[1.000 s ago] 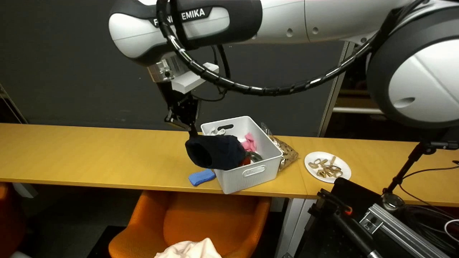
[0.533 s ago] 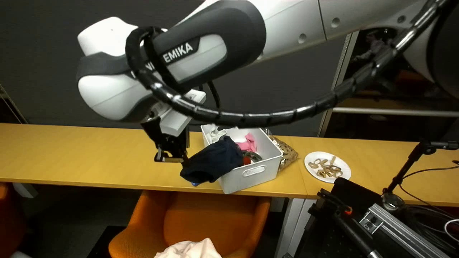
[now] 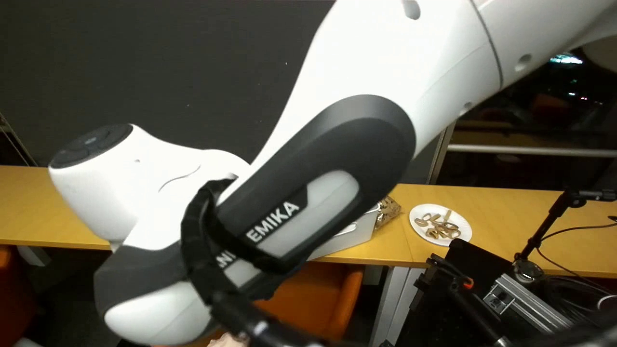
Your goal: Remove the peach and blue shirts from the white basket and put them on the backrest of the orange chair
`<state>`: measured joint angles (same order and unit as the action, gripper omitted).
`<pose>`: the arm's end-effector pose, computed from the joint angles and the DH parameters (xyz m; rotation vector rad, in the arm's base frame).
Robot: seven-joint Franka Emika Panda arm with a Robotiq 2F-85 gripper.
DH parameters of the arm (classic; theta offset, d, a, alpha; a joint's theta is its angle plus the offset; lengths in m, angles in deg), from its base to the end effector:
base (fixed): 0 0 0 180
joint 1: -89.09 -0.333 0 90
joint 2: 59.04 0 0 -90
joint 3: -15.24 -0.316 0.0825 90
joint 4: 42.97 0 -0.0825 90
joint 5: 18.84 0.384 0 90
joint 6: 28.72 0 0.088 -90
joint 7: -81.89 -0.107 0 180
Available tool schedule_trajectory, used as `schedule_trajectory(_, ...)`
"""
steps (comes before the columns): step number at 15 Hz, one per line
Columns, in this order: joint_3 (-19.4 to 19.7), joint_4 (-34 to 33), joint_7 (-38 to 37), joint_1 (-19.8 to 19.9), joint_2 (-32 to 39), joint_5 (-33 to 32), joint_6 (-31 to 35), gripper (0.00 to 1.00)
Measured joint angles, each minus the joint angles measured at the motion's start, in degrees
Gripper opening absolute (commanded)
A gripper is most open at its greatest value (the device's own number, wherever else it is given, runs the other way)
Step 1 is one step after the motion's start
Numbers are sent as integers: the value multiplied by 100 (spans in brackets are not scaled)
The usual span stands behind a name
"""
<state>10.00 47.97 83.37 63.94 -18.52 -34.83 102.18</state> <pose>0.6097 0.3402 0.2213 2.8032 1.0523 0.0509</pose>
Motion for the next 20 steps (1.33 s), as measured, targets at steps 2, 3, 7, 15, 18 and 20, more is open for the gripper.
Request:
schedule_trajectory(2,-290,628,32,33,-241,30,722,0)
schedule_trajectory(3,-441,937,72,71,-375,50,1052,0)
schedule_trajectory(7,-1085,2230,433,308,-1039,324,2238,0)
schedule_trajectory(15,-3033,4582,2096,1784,-2685,2261,3396,40)
schedule_trajectory(18,-3577,5016,2668,2237,-3035,2916,3924,63)
schedule_trajectory(20,-3752,5210,2887,2480,-3174,3197,4491,76)
